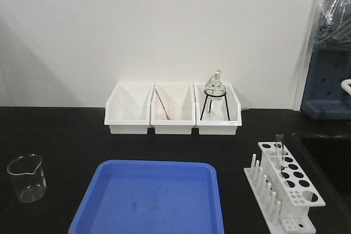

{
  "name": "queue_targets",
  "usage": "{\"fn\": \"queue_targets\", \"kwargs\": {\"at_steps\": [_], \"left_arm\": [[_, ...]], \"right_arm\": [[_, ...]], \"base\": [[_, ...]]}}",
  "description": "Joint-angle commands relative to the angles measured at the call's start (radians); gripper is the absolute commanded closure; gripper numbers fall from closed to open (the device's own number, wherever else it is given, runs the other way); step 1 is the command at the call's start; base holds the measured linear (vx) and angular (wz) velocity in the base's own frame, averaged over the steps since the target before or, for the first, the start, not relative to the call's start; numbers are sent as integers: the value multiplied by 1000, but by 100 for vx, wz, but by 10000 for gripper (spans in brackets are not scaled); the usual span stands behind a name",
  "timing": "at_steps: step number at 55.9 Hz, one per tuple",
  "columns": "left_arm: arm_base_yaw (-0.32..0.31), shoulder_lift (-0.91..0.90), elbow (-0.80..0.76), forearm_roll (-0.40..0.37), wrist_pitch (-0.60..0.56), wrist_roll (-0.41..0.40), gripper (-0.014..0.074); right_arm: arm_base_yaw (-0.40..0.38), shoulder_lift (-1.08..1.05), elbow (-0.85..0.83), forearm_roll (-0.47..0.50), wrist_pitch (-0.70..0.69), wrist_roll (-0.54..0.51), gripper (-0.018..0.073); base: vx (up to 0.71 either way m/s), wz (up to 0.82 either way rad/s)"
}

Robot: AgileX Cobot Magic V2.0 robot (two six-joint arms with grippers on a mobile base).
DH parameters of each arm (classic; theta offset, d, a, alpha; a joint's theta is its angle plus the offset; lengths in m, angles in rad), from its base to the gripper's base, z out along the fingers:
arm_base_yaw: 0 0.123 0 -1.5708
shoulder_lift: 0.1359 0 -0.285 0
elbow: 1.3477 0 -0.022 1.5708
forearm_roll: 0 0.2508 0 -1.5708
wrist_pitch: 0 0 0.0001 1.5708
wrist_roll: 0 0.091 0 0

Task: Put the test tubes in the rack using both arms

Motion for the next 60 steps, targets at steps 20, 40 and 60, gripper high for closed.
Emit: {"fn": "queue_targets", "kwargs": {"at_steps": [20,40,60], "left_arm": [[2,-5,25,-1,-81,-9,603],[2,-5,25,-1,-81,-9,603],[2,-5,25,-1,-81,-9,603]], "right_arm": [[20,-133,8,34,17,-20,571],[20,-133,8,31,19,-20,570],[20,-133,8,31,19,-20,570]], "base": [[0,0],[0,0],[0,0]]}}
